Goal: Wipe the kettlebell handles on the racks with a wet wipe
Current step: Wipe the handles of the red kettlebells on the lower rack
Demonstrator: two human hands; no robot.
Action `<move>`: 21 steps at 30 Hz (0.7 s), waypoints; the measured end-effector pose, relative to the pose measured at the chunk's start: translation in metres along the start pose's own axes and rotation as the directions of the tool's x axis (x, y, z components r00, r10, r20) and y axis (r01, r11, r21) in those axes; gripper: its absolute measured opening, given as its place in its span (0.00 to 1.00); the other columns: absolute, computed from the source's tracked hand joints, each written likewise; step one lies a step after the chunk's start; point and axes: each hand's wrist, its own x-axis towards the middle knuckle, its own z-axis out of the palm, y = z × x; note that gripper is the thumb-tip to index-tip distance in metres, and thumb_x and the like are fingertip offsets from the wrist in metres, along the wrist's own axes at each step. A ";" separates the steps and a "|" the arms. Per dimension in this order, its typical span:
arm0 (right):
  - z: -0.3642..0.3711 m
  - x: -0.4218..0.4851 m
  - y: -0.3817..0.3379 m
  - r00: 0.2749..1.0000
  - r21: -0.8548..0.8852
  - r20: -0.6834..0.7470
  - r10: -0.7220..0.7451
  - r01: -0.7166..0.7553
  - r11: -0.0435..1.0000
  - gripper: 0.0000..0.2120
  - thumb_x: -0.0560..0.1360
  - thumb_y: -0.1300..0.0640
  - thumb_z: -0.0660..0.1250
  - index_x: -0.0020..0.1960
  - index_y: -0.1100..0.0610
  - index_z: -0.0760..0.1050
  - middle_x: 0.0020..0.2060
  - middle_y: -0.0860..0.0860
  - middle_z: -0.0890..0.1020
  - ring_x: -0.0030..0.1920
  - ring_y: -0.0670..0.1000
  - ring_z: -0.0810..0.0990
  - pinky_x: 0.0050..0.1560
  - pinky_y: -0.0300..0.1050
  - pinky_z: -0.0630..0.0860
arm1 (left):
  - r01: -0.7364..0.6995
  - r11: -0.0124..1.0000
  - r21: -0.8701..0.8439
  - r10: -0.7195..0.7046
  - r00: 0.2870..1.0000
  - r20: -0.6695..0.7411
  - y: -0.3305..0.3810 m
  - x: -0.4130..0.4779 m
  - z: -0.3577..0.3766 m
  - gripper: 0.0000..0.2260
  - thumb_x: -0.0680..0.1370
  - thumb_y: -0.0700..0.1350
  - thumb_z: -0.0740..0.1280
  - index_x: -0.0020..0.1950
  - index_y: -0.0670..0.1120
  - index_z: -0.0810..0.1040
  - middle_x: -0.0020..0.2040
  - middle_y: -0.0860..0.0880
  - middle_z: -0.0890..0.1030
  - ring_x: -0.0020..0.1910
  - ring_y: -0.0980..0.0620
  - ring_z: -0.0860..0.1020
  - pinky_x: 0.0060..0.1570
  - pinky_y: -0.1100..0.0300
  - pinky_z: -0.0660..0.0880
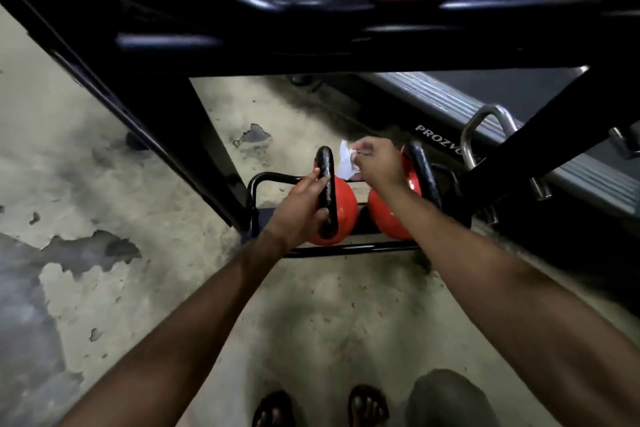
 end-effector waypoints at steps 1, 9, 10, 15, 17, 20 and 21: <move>0.003 0.012 -0.004 1.000 -0.033 0.013 -0.008 0.009 0.999 0.09 0.68 0.60 0.66 0.35 0.47 0.81 0.35 0.55 0.85 0.39 0.58 0.86 0.43 0.63 0.83 | -0.013 1.000 0.017 0.013 1.000 -0.003 -0.005 0.006 -0.001 0.34 0.78 0.41 0.70 0.82 0.46 0.61 0.83 0.45 0.56 0.82 0.47 0.56 0.80 0.52 0.56; 0.050 0.088 -0.004 0.963 -0.455 0.228 -0.145 0.237 0.858 0.11 0.75 0.62 0.65 0.49 0.57 0.86 0.41 0.58 0.87 0.39 0.53 0.85 0.41 0.42 0.80 | -0.239 0.875 0.420 0.258 0.966 0.013 -0.041 0.028 0.016 0.36 0.83 0.62 0.59 0.84 0.48 0.50 0.85 0.45 0.47 0.83 0.47 0.51 0.79 0.47 0.55; 0.057 0.094 -0.008 0.948 -0.509 0.277 -0.154 0.281 0.813 0.12 0.75 0.63 0.64 0.51 0.58 0.86 0.44 0.58 0.87 0.43 0.54 0.86 0.43 0.44 0.81 | -0.241 0.856 0.458 0.261 0.965 0.020 -0.043 0.031 0.015 0.36 0.82 0.64 0.58 0.84 0.48 0.50 0.85 0.45 0.47 0.83 0.48 0.49 0.79 0.47 0.53; 0.081 0.085 -0.042 0.885 -0.618 0.445 -0.138 0.415 0.668 0.14 0.76 0.60 0.65 0.59 0.59 0.83 0.56 0.57 0.85 0.57 0.58 0.83 0.48 0.43 0.77 | -0.207 0.819 0.535 0.214 0.976 0.049 -0.039 0.036 0.011 0.39 0.81 0.66 0.59 0.84 0.48 0.48 0.84 0.44 0.47 0.83 0.47 0.49 0.79 0.43 0.53; 0.092 0.067 -0.046 0.859 -0.696 0.499 -0.112 0.475 0.538 0.14 0.76 0.61 0.65 0.58 0.60 0.83 0.57 0.58 0.84 0.57 0.59 0.83 0.49 0.45 0.78 | -0.196 0.786 0.587 0.184 0.980 0.080 -0.033 0.035 0.010 0.40 0.81 0.66 0.57 0.84 0.47 0.46 0.84 0.44 0.48 0.83 0.46 0.52 0.78 0.41 0.53; 0.104 0.060 -0.047 0.856 -0.801 0.505 -0.108 0.512 0.311 0.13 0.74 0.62 0.65 0.57 0.60 0.82 0.57 0.58 0.84 0.56 0.59 0.83 0.45 0.47 0.79 | -0.185 0.758 0.626 0.147 0.983 0.112 -0.027 0.037 0.005 0.37 0.83 0.64 0.55 0.84 0.47 0.45 0.84 0.44 0.50 0.82 0.46 0.54 0.78 0.39 0.52; 0.105 0.060 -0.048 0.856 -0.816 0.502 -0.122 0.516 0.261 0.14 0.74 0.63 0.65 0.58 0.60 0.81 0.57 0.58 0.84 0.56 0.59 0.83 0.43 0.46 0.78 | -0.182 0.757 0.628 0.146 0.983 0.109 -0.027 0.037 0.004 0.36 0.83 0.63 0.55 0.84 0.47 0.45 0.84 0.45 0.50 0.82 0.46 0.54 0.78 0.39 0.52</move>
